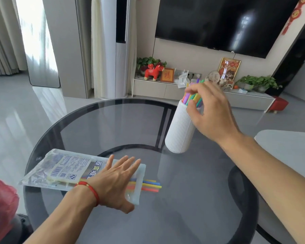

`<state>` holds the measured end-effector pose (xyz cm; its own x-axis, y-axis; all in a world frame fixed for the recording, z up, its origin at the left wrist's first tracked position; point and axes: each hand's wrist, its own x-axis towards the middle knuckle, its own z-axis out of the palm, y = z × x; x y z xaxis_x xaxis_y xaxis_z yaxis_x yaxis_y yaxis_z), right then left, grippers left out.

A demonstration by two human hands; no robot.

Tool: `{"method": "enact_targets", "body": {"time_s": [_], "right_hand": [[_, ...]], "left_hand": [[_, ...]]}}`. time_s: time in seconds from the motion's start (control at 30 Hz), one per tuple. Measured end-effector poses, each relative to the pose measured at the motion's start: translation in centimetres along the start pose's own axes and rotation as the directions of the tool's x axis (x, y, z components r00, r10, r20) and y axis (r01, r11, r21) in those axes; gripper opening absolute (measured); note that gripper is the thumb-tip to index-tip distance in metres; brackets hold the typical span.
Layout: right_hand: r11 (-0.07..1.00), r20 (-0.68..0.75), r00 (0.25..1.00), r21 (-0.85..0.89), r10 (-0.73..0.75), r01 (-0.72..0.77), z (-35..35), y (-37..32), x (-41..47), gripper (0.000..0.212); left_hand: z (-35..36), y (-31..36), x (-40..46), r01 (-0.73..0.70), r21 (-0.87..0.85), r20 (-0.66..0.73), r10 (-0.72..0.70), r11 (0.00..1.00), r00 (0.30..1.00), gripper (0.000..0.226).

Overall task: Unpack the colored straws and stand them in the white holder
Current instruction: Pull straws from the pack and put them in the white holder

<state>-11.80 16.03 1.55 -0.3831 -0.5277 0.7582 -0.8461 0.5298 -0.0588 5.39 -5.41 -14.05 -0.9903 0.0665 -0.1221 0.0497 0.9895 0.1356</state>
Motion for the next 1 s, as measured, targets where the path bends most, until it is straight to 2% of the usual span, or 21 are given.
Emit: {"method": "enact_targets", "body": {"time_s": [0.07,0.13,0.17,0.23,0.3,0.43,0.53,0.6,0.63,0.7,0.73,0.8,0.83,0.9,1.0], "right_hand": [[0.998,0.121,0.993,0.062,-0.016,0.009,1.4,-1.5,-4.2,0.020],[0.979,0.310,0.943,0.120,0.121,-0.165,3.5,-2.3,-8.7,0.019],[0.949,0.408,0.890,0.144,0.201,-0.281,4.4,-2.6,-10.7,0.017],[0.835,0.554,0.759,0.190,0.343,-0.516,6.1,-3.2,-13.8,0.021],[0.700,0.637,0.652,0.239,0.410,-0.673,7.5,-4.0,-15.2,0.028],[0.516,0.673,0.599,0.361,0.433,-0.777,9.1,-5.9,-15.4,0.030],[0.240,0.717,0.507,0.449,0.479,-0.861,9.8,-7.7,-14.8,0.035],[-0.048,0.782,0.396,0.475,0.482,-0.879,9.9,-8.1,-14.5,0.041],[-0.183,0.824,0.356,0.471,0.442,-0.863,9.7,-8.1,-14.3,0.045],[-0.365,0.884,0.334,0.444,0.326,-0.819,9.3,-8.2,-14.2,0.050],[-0.422,0.895,0.336,0.436,0.292,-0.795,9.0,-8.1,-14.2,0.049],[-0.500,0.903,0.306,0.423,0.301,-0.756,8.8,-8.0,-14.1,0.044],[-0.529,0.902,0.285,0.422,0.323,-0.737,8.7,-7.7,-14.0,0.039],[-0.590,0.904,0.266,0.421,0.334,-0.689,8.5,-7.1,-13.9,0.028],[-0.684,0.924,0.250,0.383,0.290,-0.621,8.2,-6.2,-13.9,0.018]], "left_hand": [[-0.2,0.2,0.1,-0.005,0.049,-0.018,0.006,0.999,1.000,0.127],[-0.5,0.7,0.2,0.022,0.136,-0.031,-0.018,0.990,0.999,0.126],[-0.6,1.0,0.3,0.039,0.188,-0.049,-0.030,0.981,0.998,0.123],[-0.7,1.8,0.5,0.073,0.254,-0.100,-0.049,0.964,0.994,0.112],[-1.0,2.7,0.5,0.102,0.284,-0.136,-0.065,0.953,0.989,0.105],[-2.0,4.5,0.1,0.090,0.353,-0.265,0.008,0.931,0.964,0.101],[-3.4,5.1,0.1,0.078,0.453,-0.309,0.074,0.888,0.948,0.094],[-4.1,5.6,0.6,0.039,0.504,-0.302,0.134,0.863,0.944,0.075],[-4.4,5.9,0.8,0.016,0.532,-0.271,0.153,0.846,0.950,0.076],[-4.9,6.5,1.6,-0.033,0.607,-0.220,0.208,0.794,0.953,0.065],[-5.2,6.9,2.2,-0.047,0.643,-0.208,0.233,0.765,0.950,0.066],[-5.8,7.4,3.1,-0.047,0.699,-0.179,0.239,0.714,0.954,0.091],[-6.1,7.8,3.3,-0.044,0.723,-0.166,0.235,0.689,0.958,0.095],[-6.4,8.3,3.6,-0.017,0.746,-0.181,0.226,0.666,0.957,0.092],[-6.6,8.2,3.9,0.019,0.725,-0.206,0.190,0.689,0.960,0.095]]}}
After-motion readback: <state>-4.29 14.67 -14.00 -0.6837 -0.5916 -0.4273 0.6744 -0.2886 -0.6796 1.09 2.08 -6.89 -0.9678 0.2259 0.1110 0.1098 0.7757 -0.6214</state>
